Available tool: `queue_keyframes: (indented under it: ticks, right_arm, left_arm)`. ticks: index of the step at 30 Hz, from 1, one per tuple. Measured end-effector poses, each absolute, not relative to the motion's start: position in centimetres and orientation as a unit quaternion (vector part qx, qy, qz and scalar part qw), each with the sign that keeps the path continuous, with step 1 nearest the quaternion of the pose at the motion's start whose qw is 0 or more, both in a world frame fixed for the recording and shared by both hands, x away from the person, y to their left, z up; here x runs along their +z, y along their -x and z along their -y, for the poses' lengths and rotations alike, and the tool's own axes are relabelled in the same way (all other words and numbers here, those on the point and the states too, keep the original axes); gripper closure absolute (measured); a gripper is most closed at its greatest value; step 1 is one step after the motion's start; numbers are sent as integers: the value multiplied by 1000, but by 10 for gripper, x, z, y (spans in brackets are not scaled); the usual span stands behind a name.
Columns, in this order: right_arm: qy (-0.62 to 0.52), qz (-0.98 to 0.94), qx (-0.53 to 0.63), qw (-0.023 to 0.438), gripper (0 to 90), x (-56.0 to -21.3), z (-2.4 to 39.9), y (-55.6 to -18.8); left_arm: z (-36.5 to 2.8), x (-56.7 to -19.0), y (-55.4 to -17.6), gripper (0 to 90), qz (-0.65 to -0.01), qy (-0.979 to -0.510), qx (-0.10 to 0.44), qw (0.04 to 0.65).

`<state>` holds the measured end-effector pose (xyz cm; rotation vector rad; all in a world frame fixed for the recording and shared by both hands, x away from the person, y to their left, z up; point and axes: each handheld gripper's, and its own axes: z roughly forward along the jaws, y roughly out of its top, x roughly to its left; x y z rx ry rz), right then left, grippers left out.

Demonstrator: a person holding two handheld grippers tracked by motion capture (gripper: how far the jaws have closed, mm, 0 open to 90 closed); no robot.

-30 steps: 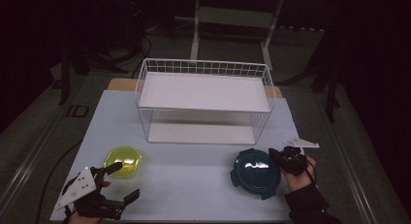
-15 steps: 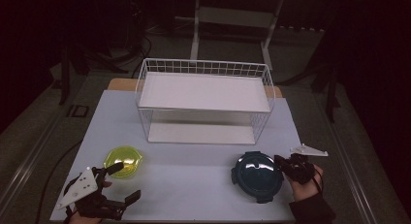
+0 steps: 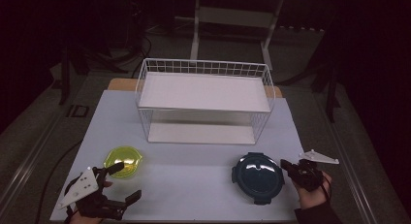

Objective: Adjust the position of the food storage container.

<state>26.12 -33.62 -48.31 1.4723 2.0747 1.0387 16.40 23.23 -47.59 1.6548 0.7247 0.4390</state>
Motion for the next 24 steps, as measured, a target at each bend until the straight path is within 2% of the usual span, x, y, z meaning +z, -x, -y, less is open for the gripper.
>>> queue_keyframes:
  ticks: [12,24]
  right_arm:
    - [-531,-743,365,181,900,-487,340,-244]
    - [-530,-744,370,169,900,-487,329,-245]
  left_arm:
    - [-228,-477,-165,0,-308,-717,184,597]
    - [-225,-478,-166,0,-307,-719,181,597]
